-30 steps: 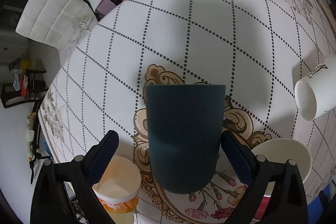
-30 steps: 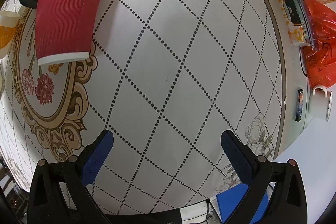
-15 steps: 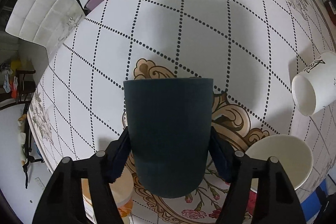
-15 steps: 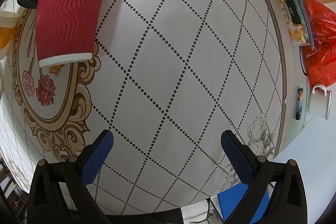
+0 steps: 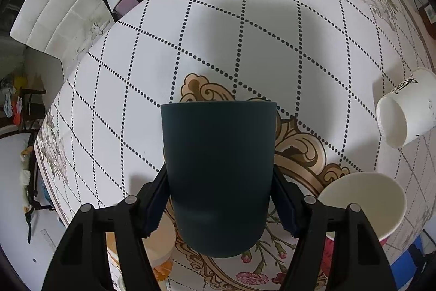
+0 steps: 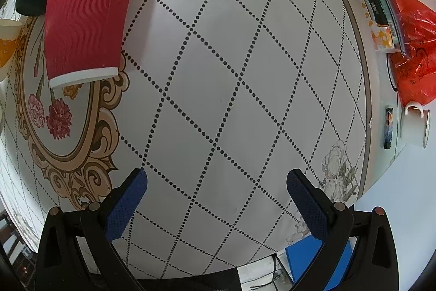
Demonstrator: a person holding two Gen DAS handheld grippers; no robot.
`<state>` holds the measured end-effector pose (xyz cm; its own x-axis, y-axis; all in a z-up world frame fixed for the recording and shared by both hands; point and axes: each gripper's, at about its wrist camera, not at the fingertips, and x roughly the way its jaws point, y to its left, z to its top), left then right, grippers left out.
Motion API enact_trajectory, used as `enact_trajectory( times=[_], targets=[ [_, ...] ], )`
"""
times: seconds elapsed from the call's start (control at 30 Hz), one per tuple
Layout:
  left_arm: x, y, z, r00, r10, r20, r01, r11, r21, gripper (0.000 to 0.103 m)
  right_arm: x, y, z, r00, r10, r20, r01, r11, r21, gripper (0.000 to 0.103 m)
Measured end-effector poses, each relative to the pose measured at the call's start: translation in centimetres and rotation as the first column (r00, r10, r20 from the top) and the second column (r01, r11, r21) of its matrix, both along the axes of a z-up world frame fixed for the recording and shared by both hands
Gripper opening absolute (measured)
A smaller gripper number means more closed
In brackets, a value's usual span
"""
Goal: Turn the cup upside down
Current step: 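Lift the dark teal cup upright with the left tool toward the right tool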
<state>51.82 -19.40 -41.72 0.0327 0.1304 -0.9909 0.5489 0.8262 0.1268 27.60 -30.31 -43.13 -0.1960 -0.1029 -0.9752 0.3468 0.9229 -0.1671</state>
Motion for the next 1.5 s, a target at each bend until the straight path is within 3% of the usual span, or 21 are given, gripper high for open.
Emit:
enact_trajectory(
  times=[0.57, 0.93, 1.17, 1.5],
  targets=[
    [-1.9, 2.8, 6.6, 0.987, 0.153, -0.042, -0.157, 0.981, -0.116, 0.066, -1.4, 0.1, 3.0, 0.998, -0.002, 0.061, 0.002, 1.000, 0.007, 0.103],
    [-10.9, 5.7, 11.3, 0.944, 0.298, -0.141, -0.323, 0.923, -0.208, 0.066, -4.4, 0.8, 5.8, 0.991, 0.073, 0.114, -0.079, 0.996, 0.051, 0.103],
    [-18.3, 7.0, 11.1, 0.908, 0.373, -0.190, -0.409, 0.887, -0.213, 0.067, -7.4, 0.0, 5.9, 0.983, 0.135, 0.126, -0.146, 0.985, 0.087, 0.103],
    [-26.4, 6.8, 7.3, 0.856, 0.444, -0.263, -0.494, 0.853, -0.167, 0.067, -11.3, -0.8, 4.1, 0.971, 0.211, 0.113, -0.227, 0.963, 0.148, 0.103]
  ],
)
